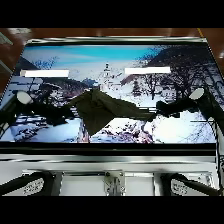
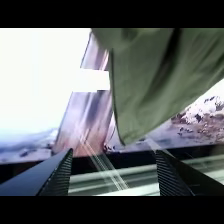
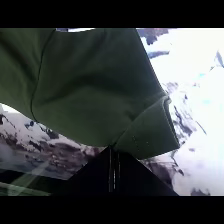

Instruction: Fold the shirts.

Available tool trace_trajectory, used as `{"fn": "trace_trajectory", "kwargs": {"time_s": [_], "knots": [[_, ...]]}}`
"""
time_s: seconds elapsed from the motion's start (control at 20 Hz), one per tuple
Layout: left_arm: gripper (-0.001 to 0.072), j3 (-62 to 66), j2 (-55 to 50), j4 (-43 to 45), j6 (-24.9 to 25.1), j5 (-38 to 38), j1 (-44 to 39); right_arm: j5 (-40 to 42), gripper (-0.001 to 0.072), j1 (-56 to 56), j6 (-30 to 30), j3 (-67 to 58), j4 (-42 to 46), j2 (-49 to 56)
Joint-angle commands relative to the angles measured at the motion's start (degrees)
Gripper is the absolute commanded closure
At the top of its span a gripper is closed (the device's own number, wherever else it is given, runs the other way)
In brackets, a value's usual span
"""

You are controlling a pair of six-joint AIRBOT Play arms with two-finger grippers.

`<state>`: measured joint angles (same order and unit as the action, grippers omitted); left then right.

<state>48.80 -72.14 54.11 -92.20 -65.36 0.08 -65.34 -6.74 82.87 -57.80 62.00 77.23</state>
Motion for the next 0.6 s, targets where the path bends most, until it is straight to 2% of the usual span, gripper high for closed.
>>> {"fn": "trace_trajectory", "kwargs": {"time_s": [0.0, 0.1, 0.35, 0.55], "knots": [[0.0102, -16.5, 2.7, -16.2, 4.2, 13.4, -0.7, 0.9, 0.0657, 0.1, -0.4, 0.0, -0.1, 0.0], [0.0103, -18.6, 1.2, -22.7, 7.7, 18.5, -3.7, 1.5, 0.0657, 0.0, -0.4, 0.0, -0.1, 0.0], [0.0106, -18.4, -5.0, -29.8, 7.8, 25.8, -11.3, 4.2, 0.0657, 0.1, -0.4, 0.0, -0.1, 0.0], [0.0112, -17.3, -7.9, -34.8, 9.7, 27.9, -13.6, 4.1, 0.0657, 0.0, -0.4, 0.0, 0.0, 0.0]]}}
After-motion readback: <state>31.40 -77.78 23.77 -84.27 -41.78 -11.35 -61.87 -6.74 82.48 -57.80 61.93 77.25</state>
